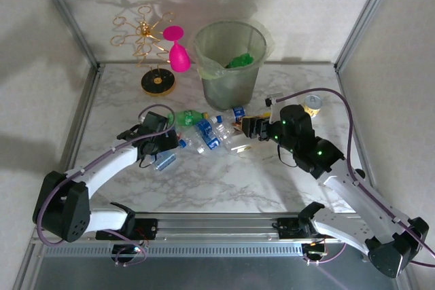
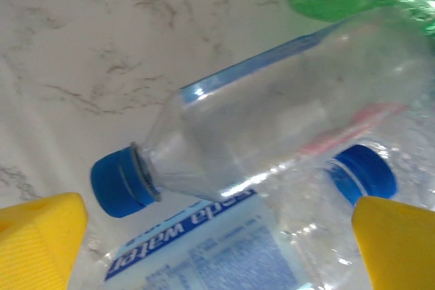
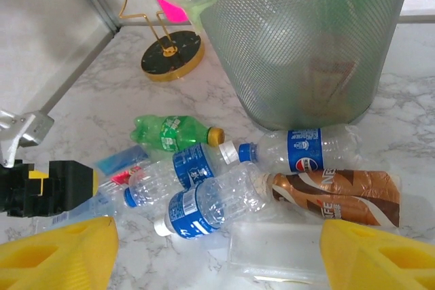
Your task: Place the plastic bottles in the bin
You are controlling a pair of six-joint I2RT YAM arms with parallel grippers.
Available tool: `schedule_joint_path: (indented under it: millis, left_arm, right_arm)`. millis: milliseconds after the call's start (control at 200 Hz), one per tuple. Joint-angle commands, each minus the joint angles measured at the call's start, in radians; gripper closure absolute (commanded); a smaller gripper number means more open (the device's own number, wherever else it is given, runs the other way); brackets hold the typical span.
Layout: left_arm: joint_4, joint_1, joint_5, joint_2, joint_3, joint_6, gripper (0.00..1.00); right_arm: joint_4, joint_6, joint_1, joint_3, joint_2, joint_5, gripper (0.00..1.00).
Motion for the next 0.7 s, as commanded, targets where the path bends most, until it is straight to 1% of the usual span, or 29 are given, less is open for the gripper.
schedule_joint_path:
  millis: [0, 225, 385, 606, 691]
  left_arm:
    - [0.013, 0.013, 0.061, 0.021, -0.009, 0.015, 0.00]
    - [0.034, 0.013, 0.207, 0.035, -0.026, 0.006, 0.00]
    - [0.067, 0.008, 0.328, 0.037, -0.058, -0.047, 0.00]
    - [0.024, -0.037, 0.305, -0.011, -0.072, -0.059, 0.00]
    - [-0.010, -0.086, 0.239, 0.000, -0.063, -0.078, 0.00]
  right_arm:
    - [-0.008, -0.018, 0.008, -0.005, -0.016, 0.022, 0.22]
    - [-0.013, -0.022, 0.008, -0.011, -0.021, 0.060, 0.21]
    - [-0.005, -0.026, 0.008, -0.011, -0.019, 0.070, 0.21]
    - [0.004, -0.027, 0.008, -0.010, 0.004, 0.059, 0.21]
    - [0.009, -0.026, 0.008, -0.011, 0.006, 0.053, 0.21]
